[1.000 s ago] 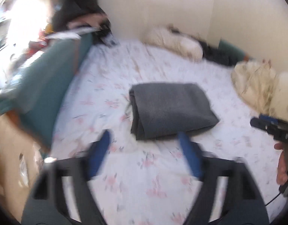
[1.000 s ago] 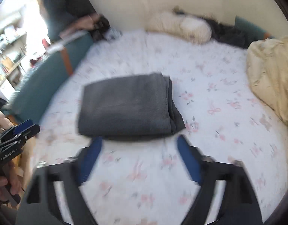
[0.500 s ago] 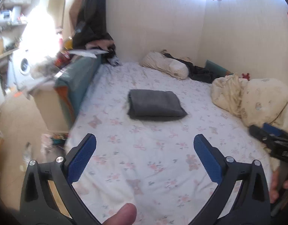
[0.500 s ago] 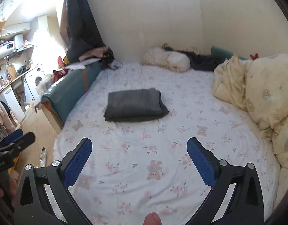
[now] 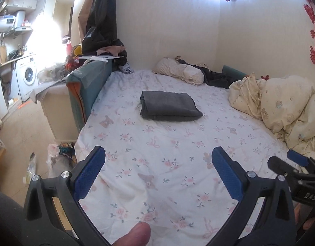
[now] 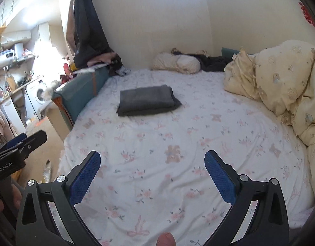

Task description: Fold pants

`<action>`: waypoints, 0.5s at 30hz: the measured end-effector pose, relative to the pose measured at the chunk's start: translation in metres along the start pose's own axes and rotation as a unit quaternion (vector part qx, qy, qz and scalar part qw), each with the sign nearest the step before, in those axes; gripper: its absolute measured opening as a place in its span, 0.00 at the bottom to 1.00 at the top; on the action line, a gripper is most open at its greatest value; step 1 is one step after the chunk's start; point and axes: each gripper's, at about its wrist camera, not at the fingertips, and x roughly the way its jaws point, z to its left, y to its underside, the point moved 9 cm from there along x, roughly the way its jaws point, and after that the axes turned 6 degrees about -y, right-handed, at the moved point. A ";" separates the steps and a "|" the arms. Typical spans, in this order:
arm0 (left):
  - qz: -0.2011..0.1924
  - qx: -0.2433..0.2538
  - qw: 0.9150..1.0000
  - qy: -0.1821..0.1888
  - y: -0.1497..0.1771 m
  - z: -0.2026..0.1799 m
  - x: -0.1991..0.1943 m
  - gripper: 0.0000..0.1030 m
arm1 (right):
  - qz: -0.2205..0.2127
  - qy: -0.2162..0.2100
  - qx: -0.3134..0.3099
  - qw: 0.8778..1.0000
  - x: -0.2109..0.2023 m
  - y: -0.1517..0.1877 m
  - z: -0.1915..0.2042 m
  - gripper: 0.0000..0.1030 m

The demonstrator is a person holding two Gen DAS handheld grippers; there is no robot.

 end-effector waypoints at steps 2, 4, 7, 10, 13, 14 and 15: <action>0.003 0.006 1.000 0.004 0.003 -0.002 0.001 1.00 | -0.004 0.008 -0.006 1.000 0.001 0.000 -0.001 1.00; 0.000 0.011 1.000 0.013 0.005 -0.005 -0.001 1.00 | -0.002 0.008 0.000 1.000 0.004 0.000 -0.004 1.00; 0.004 0.019 1.000 0.016 0.008 -0.008 0.000 1.00 | -0.005 0.017 0.007 1.000 0.008 -0.002 -0.008 1.00; 0.006 0.023 1.000 0.016 0.010 -0.010 0.002 1.00 | -0.006 0.014 0.015 1.000 0.010 -0.003 -0.009 1.00; 0.007 0.025 1.000 0.016 0.011 -0.010 0.002 1.00 | -0.006 0.014 0.013 1.000 0.012 -0.004 -0.008 1.00; 0.005 0.024 1.000 0.014 0.009 -0.009 0.002 1.00 | -0.006 0.016 0.009 1.000 0.013 -0.004 -0.008 1.00; 0.000 0.023 1.000 0.013 0.007 -0.009 0.000 1.00 | -0.007 0.015 0.007 1.000 0.013 -0.004 -0.008 1.00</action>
